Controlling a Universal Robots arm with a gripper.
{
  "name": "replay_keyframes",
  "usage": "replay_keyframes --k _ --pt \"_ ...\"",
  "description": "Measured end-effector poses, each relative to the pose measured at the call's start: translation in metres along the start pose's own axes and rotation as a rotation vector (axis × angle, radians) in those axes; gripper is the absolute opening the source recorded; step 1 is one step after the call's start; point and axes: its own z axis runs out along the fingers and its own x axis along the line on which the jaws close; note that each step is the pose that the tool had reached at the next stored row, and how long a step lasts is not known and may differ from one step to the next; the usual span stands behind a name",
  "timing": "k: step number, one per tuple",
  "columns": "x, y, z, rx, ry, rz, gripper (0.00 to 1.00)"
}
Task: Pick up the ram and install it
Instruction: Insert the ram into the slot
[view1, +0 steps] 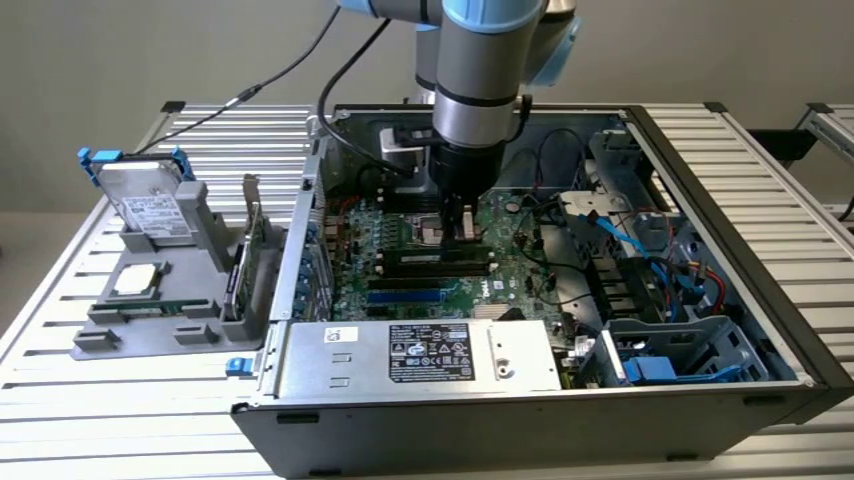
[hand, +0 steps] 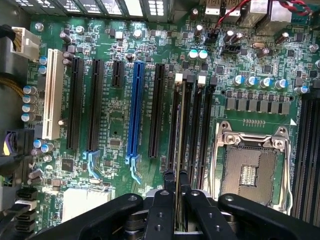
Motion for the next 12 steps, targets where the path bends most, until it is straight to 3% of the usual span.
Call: replay_keyframes --k 12 --pt "-0.0001 0.0000 0.0020 -0.0091 0.0059 -0.006 0.13"
